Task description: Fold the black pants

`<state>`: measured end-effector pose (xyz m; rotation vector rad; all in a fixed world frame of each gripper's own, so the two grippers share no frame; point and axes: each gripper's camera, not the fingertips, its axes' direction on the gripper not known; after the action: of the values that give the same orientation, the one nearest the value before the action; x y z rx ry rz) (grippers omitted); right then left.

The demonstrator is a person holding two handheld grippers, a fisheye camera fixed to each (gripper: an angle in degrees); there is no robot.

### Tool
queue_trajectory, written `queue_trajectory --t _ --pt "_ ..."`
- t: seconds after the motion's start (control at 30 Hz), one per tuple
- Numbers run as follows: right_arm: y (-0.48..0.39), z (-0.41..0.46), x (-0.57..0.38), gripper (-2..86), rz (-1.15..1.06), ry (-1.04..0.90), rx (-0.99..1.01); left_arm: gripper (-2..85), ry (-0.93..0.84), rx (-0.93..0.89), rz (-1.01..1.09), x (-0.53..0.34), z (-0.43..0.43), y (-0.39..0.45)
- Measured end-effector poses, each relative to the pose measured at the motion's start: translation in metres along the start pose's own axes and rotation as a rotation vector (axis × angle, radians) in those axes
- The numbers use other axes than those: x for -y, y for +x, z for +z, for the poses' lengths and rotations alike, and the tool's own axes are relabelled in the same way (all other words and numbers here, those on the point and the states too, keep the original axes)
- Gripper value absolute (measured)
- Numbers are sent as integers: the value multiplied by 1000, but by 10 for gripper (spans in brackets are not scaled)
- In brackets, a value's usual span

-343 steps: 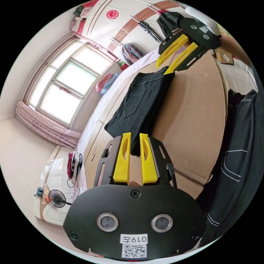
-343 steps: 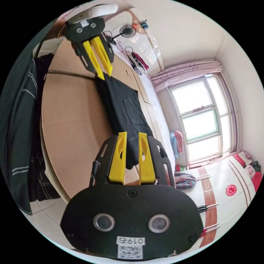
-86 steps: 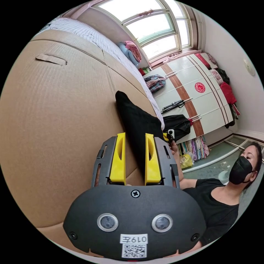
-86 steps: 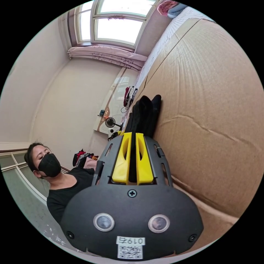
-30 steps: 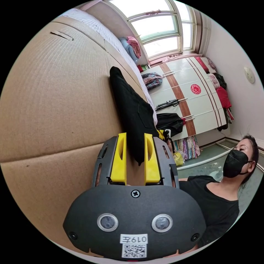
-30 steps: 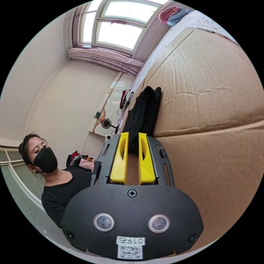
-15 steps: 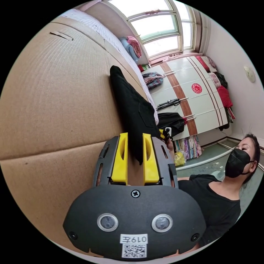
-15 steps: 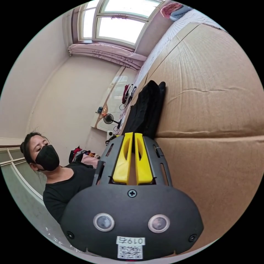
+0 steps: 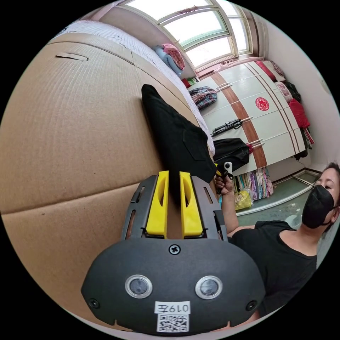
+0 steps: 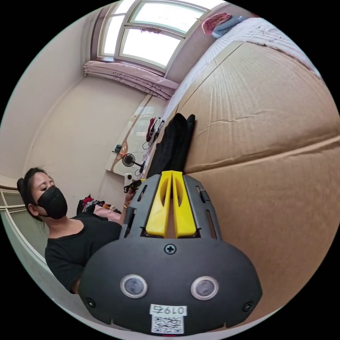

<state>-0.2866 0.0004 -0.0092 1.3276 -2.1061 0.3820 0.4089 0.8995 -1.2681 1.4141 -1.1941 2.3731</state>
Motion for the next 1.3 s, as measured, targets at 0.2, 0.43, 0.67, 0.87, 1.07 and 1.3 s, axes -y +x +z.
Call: queue_trajectory --t 0.2,0.43,0.67,0.87,1.07,1.3 --pt "-2 7 -21 55 -35 -21 59 84 36 -83 -39 -19 -2 9" --pt "7 41 -51 39 -63 -90 59 90 14 -55 -31 -41 10 37" --pt "14 55 -93 -3 -107 -93 -51 49 13 36 -21 -64 28 70" --pt "51 73 -144 -9 -74 -83 -53 43 -3 92 17 -87 48 108" --pt "-5 63 -222 -5 -341 43 -238 59 153 140 263 -141 42 184" --pt "-92 122 -349 0 -710 169 -613 81 65 681 783 -242 125 325"
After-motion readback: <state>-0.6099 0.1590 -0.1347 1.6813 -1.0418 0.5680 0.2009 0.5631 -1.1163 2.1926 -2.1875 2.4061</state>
